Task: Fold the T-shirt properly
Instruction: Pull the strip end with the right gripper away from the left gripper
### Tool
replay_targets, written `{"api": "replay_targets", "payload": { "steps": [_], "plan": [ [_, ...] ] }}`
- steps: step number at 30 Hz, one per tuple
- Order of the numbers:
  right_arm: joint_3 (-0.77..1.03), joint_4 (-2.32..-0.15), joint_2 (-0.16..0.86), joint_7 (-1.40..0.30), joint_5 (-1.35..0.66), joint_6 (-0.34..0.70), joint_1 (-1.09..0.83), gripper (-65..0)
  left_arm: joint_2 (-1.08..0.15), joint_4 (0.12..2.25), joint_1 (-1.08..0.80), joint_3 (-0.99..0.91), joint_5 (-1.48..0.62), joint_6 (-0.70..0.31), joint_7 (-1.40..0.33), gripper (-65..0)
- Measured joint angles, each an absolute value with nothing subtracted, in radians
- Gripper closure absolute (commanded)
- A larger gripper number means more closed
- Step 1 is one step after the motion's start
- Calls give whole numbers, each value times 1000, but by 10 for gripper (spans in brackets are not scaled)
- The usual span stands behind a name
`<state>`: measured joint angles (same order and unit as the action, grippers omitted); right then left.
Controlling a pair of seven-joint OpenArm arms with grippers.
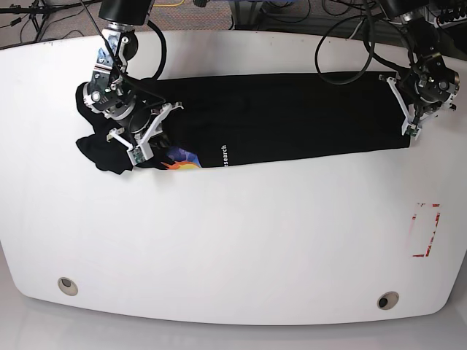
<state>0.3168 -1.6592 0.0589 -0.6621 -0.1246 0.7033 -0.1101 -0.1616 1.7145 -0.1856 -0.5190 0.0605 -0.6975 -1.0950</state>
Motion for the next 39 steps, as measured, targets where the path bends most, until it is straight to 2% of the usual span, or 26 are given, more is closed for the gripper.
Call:
{"api": "replay_targets", "payload": {
  "steps": [6,12,19,27,30,39],
  "plan": [
    [379,-1829,62,-746,-138,699,-92,-48,-162,1715,-186,-519,60,-698,-1095,-253],
    [423,-1837,77,-781,-131,699,-86,-48,-162,1715,-186,-519,60,-698,-1095,-253],
    [433,-1665,132,-736,-131,693,-61,-48,-162,1715,-186,-519,60,-697,-1095,-253],
    [428,-1379,176,-461,-159,694,-59,-48,-162,1714,-186,-519,60,-698,-1095,-253],
    [428,-1285,209,-408,-181,715,-20,-48,-165,1703,-185,-521,58,-698,-1091,-253],
    [425,-1255,242,-384,-180,723,10,-48,-161,1693,-163,-522,45,-698,-1083,-253]
  ]
}}
